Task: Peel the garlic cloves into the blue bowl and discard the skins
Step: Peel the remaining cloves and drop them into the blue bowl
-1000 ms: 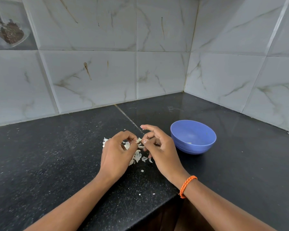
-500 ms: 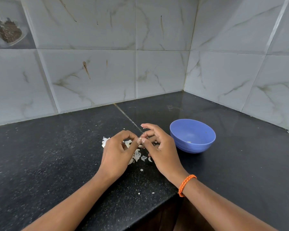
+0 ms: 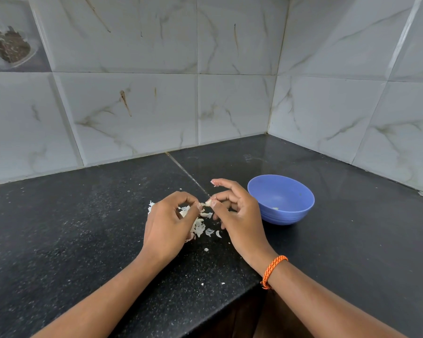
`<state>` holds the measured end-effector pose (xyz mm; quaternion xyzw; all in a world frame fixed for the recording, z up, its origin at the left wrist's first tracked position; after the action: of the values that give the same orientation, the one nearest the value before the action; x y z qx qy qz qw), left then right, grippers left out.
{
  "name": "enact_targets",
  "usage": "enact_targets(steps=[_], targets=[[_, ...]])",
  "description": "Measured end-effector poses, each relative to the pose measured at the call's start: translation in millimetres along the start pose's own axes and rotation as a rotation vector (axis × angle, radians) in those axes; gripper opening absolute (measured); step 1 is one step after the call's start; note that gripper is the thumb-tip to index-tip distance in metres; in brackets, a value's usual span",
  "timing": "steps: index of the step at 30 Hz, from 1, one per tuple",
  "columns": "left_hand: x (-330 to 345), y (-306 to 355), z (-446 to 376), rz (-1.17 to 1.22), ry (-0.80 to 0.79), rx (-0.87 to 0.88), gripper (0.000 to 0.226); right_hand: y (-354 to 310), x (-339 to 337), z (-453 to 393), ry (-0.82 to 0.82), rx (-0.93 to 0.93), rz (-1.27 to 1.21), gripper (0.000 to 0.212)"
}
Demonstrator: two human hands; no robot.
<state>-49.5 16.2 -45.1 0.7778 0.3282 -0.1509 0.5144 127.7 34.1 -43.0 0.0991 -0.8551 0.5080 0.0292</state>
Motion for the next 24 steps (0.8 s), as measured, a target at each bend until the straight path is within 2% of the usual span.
enact_targets(steps=[10, 13, 20, 22, 24], targets=[[-12.7, -1.0, -1.1, -0.201, 0.164, 0.014, 0.017, 1.9, -1.1, 0.6, -0.001, 0.024, -0.004, 0.032], [-12.9, -1.9, -0.4, -0.208, 0.163, -0.002, 0.012, 3.0, -0.4, 0.7, -0.007, 0.035, -0.011, 0.033], [-6.9, -5.7, -3.1, -0.163, 0.107, 0.026, 0.019, 5.7, -1.2, -0.2, -0.003, 0.032, 0.021, 0.032], [-5.0, -5.4, -2.1, -0.124, 0.096, 0.021, 0.011, 6.5, -1.7, -0.2, -0.001, 0.035, 0.019, 0.035], [-5.5, -5.0, -1.8, -0.099, 0.110, 0.013, 0.019, 6.9, -1.2, -0.4, -0.003, 0.035, 0.009, 0.038]])
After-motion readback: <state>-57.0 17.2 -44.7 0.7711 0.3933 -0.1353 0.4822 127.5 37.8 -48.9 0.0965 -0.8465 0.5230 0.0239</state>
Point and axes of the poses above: each hand's wrist, its own z-axis away from the middle knuckle, its own x-axis out of the palm, y = z × x, the point moved 7 cm from there along -z, towards the middle knuckle, and after that the axes turned 15 degrees about -z, right-handed, at the moved point
